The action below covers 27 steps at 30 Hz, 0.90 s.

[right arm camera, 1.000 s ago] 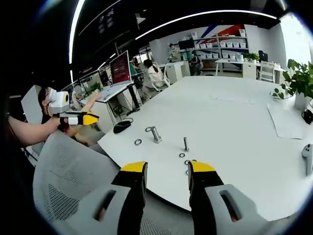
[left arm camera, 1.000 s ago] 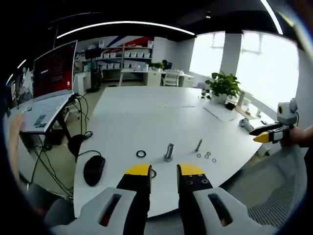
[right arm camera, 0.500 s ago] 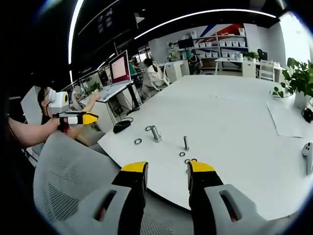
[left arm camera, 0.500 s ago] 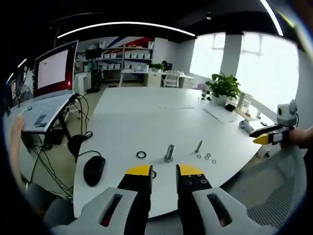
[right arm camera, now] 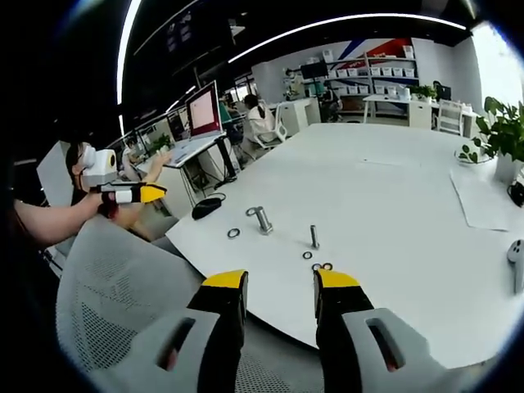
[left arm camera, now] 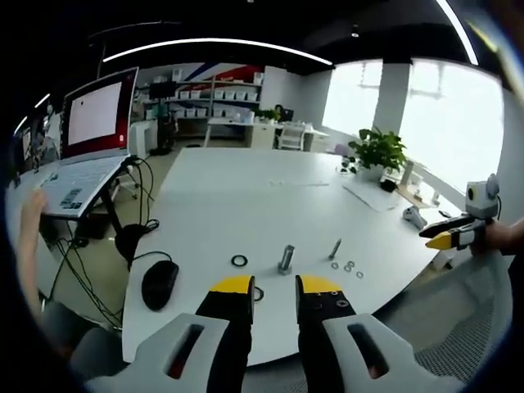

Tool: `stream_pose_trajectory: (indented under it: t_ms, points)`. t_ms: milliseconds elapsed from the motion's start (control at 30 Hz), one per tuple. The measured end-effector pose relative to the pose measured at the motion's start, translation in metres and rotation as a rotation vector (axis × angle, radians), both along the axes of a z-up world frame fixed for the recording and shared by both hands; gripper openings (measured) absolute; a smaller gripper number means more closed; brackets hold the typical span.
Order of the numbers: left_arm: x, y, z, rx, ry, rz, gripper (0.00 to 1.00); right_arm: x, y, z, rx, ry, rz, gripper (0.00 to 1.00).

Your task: Place the washer onto the threaded stud by aligning its center hole with the stud, sliding it down to the base, and recovering from edge contact or off-axis alignment until the washer reaches the visible bottom stop.

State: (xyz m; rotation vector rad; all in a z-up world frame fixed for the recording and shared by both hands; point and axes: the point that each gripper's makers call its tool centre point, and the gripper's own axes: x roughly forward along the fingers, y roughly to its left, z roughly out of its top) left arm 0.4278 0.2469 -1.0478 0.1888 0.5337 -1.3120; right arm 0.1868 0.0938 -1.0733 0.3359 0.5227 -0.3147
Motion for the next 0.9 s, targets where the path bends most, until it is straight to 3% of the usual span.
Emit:
stream_pose_trajectory:
  t_ms: [900]
  points:
    - [-0.0009, 0.0002, -0.003, 0.012, 0.012, -0.009, 0.17, 0.0004, 0.002, -0.0025, 0.001, 0.023, 0.01, 0.35]
